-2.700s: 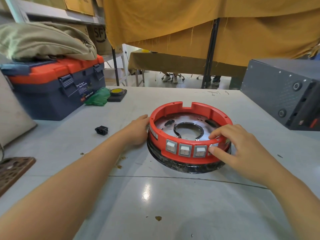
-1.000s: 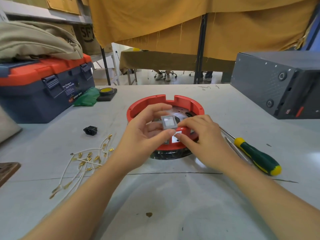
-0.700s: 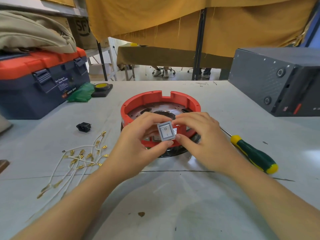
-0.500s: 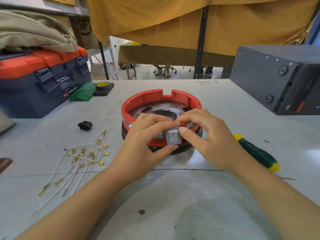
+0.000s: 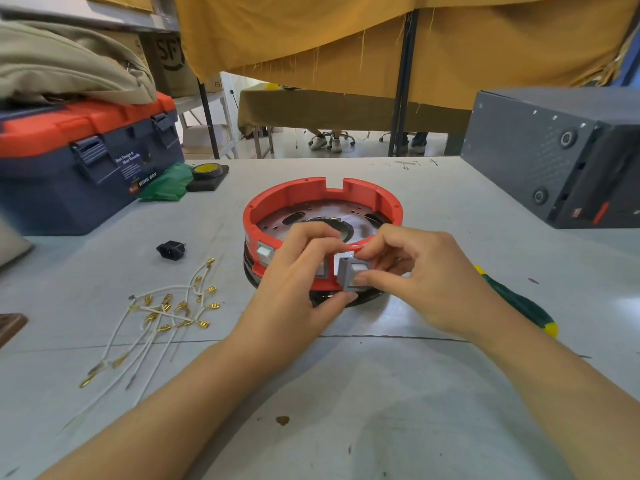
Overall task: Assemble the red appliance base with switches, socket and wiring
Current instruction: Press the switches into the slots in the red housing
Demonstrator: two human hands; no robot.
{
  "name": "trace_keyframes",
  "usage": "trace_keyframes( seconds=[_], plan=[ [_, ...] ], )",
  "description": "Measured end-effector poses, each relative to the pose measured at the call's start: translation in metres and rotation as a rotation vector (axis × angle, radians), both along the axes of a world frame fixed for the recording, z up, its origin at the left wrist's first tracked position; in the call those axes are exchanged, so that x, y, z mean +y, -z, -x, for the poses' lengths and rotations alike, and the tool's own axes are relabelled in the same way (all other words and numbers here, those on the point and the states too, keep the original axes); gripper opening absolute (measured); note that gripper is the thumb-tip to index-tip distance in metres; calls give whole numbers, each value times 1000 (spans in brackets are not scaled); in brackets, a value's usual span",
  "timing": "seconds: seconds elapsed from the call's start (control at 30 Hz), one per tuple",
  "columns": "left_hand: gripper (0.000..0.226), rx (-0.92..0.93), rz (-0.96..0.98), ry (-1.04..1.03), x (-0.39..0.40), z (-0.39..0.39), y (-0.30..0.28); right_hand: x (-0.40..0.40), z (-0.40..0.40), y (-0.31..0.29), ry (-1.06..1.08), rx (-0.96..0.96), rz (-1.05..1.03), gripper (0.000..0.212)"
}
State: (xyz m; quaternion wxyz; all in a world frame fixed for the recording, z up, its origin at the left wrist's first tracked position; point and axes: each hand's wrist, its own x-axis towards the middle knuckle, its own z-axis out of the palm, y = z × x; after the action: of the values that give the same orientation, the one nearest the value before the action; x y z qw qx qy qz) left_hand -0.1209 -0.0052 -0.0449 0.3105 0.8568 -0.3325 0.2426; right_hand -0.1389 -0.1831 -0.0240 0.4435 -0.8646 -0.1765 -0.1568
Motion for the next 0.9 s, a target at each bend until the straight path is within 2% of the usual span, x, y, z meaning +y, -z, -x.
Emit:
trace_keyframes(
  seconds=[0.1, 0.2, 0.33, 0.5, 0.9],
  plan=[
    [60, -18, -56, -141, 2, -3, 2, 1, -1, 3, 11, -35, 29, 16],
    [65, -3, -109, -196, 4, -6, 3, 3, -1, 6, 6, -118, 87, 13],
    [58, 21, -89, -176, 5, -9, 3, 4, -2, 8, 22, -263, 201, 12],
    [50, 14, -60, -160, 6, -11, 3, 5, -2, 11, 43, -349, 265, 12],
    [45, -8, -21, -139, 5, -14, 3, 9, -5, 15, 86, -399, 326, 15]
  ],
)
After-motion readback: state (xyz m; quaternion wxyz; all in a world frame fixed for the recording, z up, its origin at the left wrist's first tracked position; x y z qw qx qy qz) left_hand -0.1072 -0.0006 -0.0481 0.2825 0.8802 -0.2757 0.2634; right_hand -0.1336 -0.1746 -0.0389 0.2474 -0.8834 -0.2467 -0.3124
